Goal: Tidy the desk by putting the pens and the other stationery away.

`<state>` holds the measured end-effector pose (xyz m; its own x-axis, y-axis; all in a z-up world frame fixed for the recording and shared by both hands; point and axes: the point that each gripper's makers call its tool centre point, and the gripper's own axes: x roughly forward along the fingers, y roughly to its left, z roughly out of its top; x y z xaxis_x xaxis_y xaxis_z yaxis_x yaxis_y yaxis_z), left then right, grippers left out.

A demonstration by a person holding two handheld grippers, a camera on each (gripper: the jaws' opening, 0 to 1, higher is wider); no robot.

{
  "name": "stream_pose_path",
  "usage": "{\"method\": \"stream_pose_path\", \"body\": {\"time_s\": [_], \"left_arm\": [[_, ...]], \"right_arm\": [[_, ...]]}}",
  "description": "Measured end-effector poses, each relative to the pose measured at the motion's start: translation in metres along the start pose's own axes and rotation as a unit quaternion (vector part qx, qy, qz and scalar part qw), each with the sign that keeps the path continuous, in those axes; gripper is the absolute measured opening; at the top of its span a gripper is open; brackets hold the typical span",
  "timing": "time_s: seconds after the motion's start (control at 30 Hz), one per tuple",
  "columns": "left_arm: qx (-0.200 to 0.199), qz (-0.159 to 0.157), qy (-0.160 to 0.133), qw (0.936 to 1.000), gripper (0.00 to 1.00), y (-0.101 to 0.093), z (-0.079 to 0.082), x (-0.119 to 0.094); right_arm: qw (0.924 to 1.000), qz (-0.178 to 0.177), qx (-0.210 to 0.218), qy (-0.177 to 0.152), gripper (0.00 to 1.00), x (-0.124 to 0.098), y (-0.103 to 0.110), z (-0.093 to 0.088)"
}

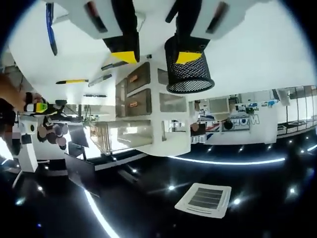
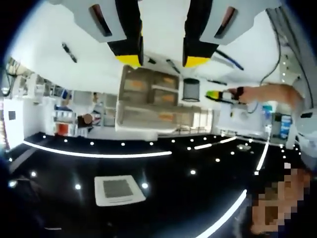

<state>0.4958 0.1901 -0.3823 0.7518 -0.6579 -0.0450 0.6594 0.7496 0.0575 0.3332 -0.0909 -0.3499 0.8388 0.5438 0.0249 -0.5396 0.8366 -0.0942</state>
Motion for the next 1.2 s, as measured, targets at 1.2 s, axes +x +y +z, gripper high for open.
{"method": "stream_pose_path", "body": {"time_s": [1.2], "left_arm": [[0.018,0.004,-0.003,0.9998,0.26,0.003,0.001,-0.004]], "right_arm": [[0.8725,0.217,-0.033,0.436,0.55,0.158,0.129,-0.033]]}}
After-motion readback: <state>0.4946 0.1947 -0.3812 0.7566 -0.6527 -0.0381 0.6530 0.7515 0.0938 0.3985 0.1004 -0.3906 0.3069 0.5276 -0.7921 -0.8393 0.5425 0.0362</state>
